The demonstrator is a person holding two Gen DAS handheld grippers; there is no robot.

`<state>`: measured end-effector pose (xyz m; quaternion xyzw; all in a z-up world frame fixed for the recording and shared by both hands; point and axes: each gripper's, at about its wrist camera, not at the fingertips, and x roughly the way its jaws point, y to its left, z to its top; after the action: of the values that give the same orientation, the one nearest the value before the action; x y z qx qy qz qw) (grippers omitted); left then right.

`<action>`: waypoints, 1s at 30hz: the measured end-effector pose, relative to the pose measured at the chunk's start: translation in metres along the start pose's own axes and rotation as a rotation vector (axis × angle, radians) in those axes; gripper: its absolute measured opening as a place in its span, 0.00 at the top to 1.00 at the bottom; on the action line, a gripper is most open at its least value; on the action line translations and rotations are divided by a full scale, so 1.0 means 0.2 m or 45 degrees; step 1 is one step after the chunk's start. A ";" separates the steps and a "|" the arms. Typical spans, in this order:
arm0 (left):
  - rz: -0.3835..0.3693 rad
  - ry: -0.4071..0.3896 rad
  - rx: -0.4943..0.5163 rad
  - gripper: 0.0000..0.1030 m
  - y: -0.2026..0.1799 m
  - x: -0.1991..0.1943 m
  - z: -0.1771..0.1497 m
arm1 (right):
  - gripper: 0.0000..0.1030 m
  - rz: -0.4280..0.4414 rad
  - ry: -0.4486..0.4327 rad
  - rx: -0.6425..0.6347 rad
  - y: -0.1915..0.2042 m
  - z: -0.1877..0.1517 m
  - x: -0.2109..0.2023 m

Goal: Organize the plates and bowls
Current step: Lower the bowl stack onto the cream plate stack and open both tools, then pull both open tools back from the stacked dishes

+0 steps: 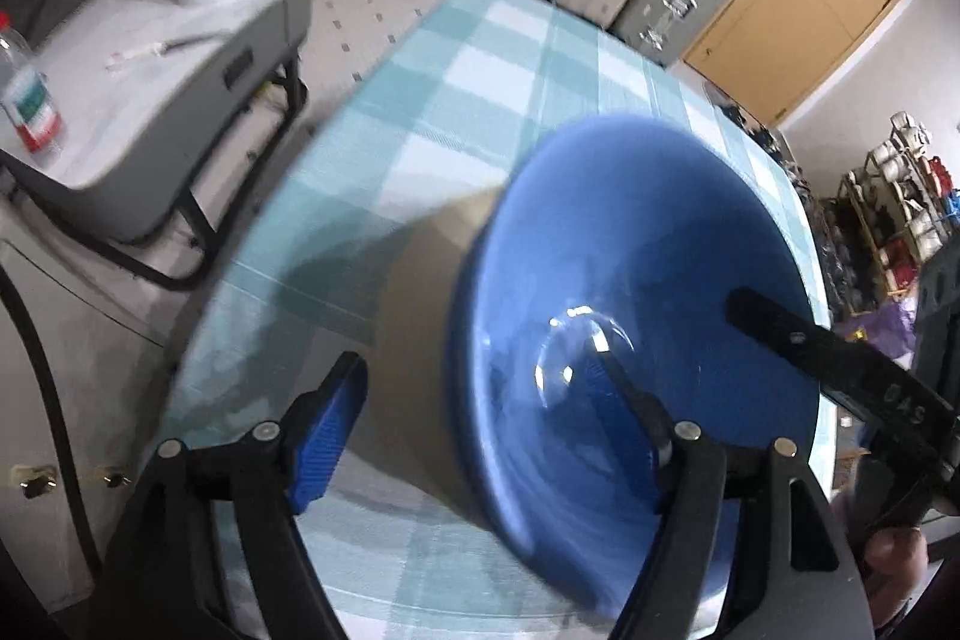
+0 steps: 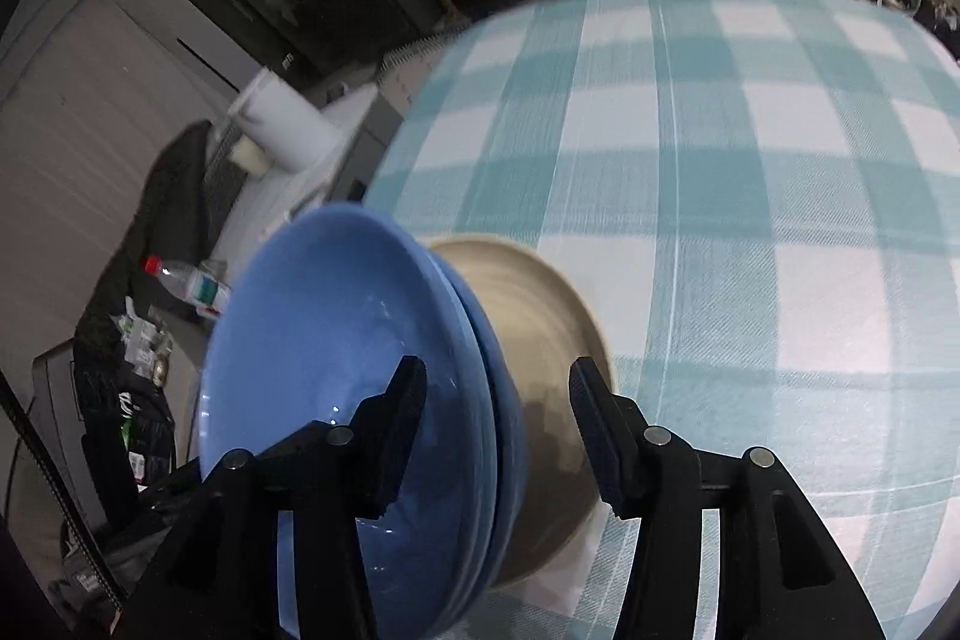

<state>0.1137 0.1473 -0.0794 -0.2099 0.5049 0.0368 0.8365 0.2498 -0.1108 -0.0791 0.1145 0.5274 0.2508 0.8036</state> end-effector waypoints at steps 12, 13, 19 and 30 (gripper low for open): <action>0.124 -0.531 0.124 0.04 -0.12 -0.48 -0.19 | 0.16 0.210 -0.504 -0.072 -0.03 -0.16 -0.57; 0.117 -0.553 0.139 0.04 -0.14 -0.51 -0.20 | 0.15 0.219 -0.542 -0.106 -0.02 -0.19 -0.62; 0.077 -0.620 0.248 0.03 -0.27 -0.63 -0.29 | 0.09 0.185 -0.654 -0.198 0.03 -0.33 -0.85; 0.129 -0.709 0.436 0.00 -0.45 -0.76 -0.46 | 0.03 0.098 -0.709 -0.275 0.03 -0.63 -1.03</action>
<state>-0.0126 0.0520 0.0418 -0.0226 0.2656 0.0491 0.9626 0.0678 -0.2231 0.0329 0.1127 0.2525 0.2946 0.9147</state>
